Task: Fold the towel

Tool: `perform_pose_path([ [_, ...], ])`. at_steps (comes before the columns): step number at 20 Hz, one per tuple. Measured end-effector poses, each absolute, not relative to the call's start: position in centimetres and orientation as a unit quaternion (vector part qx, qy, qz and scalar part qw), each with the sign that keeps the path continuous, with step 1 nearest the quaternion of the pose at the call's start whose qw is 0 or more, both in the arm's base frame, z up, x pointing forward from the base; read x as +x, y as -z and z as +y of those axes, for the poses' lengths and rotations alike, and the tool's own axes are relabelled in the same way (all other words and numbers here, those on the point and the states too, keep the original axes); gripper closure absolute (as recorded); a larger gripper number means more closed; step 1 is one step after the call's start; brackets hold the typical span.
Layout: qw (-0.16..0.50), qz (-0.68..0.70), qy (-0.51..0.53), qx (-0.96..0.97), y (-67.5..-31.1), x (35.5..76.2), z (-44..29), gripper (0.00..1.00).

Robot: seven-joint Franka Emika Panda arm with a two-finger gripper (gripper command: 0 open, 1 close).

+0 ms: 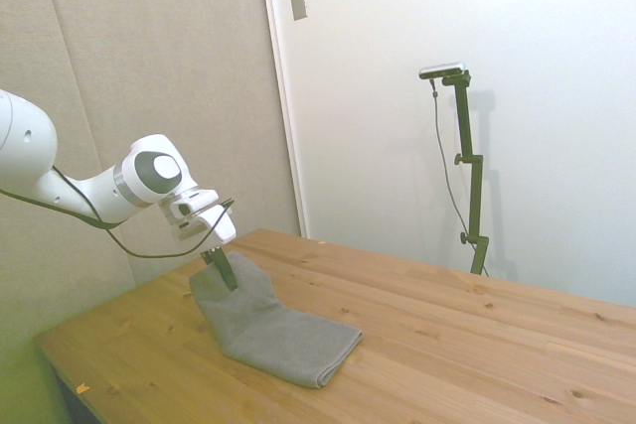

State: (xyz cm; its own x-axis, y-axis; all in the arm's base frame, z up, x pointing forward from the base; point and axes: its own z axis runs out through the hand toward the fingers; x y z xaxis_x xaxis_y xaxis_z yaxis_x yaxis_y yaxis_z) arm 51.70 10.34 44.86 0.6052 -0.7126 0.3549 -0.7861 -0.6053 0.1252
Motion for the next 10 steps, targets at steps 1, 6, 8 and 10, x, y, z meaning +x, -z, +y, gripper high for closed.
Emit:
perform_pose_path([
  [1, 0.127, -0.431, -0.133, 0.883, -45.4, 51.8, 8.8, 1.0],
  [6, 0.097, -0.456, -0.123, 0.876, -47.2, 51.7, 2.1, 1.0],
  [8, 0.09, -0.464, -0.122, 0.873, -47.8, 51.3, -0.1, 1.0],
  [10, 0.089, -0.473, -0.119, 0.868, -48.1, 50.9, -2.3, 1.0],
])
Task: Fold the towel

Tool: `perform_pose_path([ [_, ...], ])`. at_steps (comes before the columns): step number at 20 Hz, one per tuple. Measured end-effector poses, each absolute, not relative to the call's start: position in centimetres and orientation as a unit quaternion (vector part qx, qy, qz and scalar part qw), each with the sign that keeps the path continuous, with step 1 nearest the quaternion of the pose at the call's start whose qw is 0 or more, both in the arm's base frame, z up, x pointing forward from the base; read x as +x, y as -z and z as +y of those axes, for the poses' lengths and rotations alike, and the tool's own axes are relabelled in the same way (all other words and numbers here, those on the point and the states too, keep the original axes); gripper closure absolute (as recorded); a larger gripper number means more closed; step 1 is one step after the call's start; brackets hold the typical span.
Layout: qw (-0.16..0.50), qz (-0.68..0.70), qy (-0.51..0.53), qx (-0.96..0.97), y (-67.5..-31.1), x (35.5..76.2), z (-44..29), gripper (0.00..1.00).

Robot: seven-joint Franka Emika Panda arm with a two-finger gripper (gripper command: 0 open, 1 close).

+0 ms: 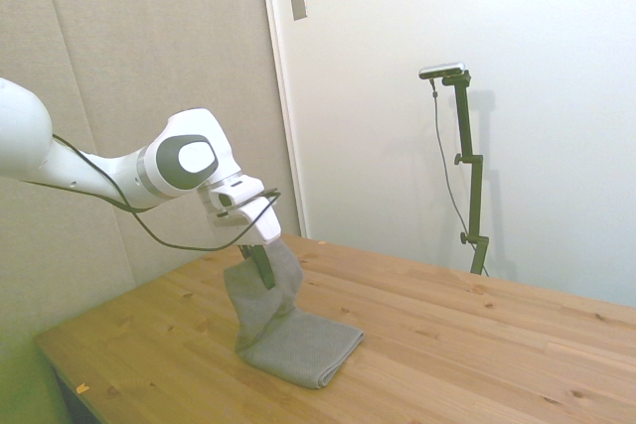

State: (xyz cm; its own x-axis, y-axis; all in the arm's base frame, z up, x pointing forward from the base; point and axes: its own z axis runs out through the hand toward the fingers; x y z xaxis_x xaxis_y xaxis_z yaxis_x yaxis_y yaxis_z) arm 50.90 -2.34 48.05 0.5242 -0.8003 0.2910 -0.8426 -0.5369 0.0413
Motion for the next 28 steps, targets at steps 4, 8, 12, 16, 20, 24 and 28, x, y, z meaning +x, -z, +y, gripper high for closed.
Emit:
perform_pose_path([
  [4, 0.081, -0.494, -0.113, 0.858, -46.7, 51.4, -6.5, 1.0],
  [8, 0.06, -0.505, -0.102, 0.855, -43.7, 53.2, -10.2, 1.0],
  [12, 0.054, -0.519, -0.093, 0.848, -42.8, 54.4, -12.3, 1.0],
  [16, 0.053, -0.533, -0.094, 0.839, -43.0, 54.6, -14.5, 0.0],
  [20, 0.045, -0.536, -0.09, 0.838, -42.9, 55.0, -15.3, 0.0],
  [24, 0.045, -0.536, -0.093, 0.838, -43.2, 55.3, -15.5, 0.0],
  [28, 0.044, -0.525, -0.103, 0.843, -44.3, 55.4, -16.7, 0.0],
])
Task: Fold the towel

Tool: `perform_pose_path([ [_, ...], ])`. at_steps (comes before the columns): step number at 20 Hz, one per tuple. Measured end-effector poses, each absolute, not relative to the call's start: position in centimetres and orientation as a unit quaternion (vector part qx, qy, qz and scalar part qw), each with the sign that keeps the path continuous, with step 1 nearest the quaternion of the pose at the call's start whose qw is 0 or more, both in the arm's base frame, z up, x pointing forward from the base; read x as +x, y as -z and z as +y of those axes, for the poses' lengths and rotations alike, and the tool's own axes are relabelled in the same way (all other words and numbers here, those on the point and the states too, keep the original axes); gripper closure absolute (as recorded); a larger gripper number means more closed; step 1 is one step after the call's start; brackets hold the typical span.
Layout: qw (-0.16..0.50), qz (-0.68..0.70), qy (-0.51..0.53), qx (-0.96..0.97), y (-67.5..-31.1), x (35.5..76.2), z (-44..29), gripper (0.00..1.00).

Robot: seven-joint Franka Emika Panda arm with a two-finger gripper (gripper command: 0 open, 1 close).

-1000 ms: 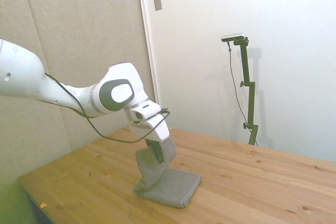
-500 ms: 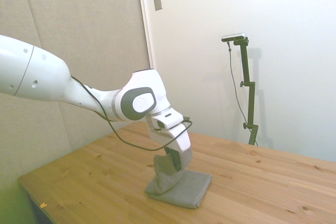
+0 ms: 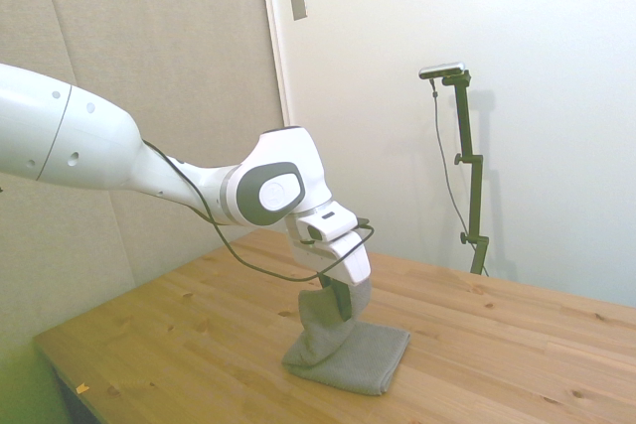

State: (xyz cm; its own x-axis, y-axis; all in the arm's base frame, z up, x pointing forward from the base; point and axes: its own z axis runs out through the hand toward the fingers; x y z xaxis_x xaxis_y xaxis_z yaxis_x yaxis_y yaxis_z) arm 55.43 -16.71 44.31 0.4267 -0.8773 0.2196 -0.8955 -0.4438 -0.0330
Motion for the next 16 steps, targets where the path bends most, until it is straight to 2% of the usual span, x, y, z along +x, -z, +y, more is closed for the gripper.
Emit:
perform_pose_path([
  [5, 0.044, -0.531, -0.121, 0.838, -47.5, 55.2, -19.5, 0.0],
  [9, 0.034, -0.524, -0.103, 0.845, -48.2, 54.0, -18.6, 0.0],
  [16, -0.01, -0.492, -0.07, 0.868, -48.1, 47.5, -11.5, 0.0],
])
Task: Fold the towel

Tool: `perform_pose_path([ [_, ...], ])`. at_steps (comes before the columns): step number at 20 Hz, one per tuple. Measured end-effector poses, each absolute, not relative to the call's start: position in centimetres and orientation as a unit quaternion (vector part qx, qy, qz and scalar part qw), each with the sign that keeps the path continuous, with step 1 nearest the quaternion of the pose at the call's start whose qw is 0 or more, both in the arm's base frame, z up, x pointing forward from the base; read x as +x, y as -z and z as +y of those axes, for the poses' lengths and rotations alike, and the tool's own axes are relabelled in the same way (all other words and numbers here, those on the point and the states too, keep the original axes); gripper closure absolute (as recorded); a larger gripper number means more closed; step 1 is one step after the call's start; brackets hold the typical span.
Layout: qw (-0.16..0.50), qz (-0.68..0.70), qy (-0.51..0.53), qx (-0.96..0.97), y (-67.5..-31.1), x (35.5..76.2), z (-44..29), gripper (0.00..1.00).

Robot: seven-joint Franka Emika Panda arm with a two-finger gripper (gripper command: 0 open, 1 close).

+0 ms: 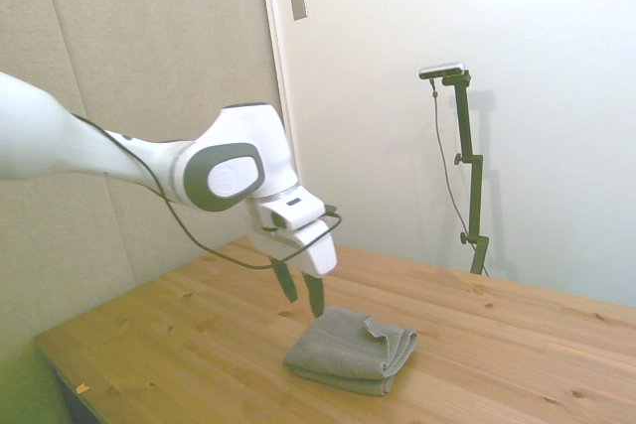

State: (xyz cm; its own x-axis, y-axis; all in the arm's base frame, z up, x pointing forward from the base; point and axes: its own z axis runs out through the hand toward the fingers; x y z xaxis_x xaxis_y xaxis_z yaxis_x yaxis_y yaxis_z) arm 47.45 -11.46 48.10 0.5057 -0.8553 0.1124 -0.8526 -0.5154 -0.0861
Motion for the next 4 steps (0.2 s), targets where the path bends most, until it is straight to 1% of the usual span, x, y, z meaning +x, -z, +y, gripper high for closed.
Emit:
perform_pose_path([
  [4, 0.003, 0.51, 0.076, -0.857, -48.7, 41.8, -4.1, 0.0],
])
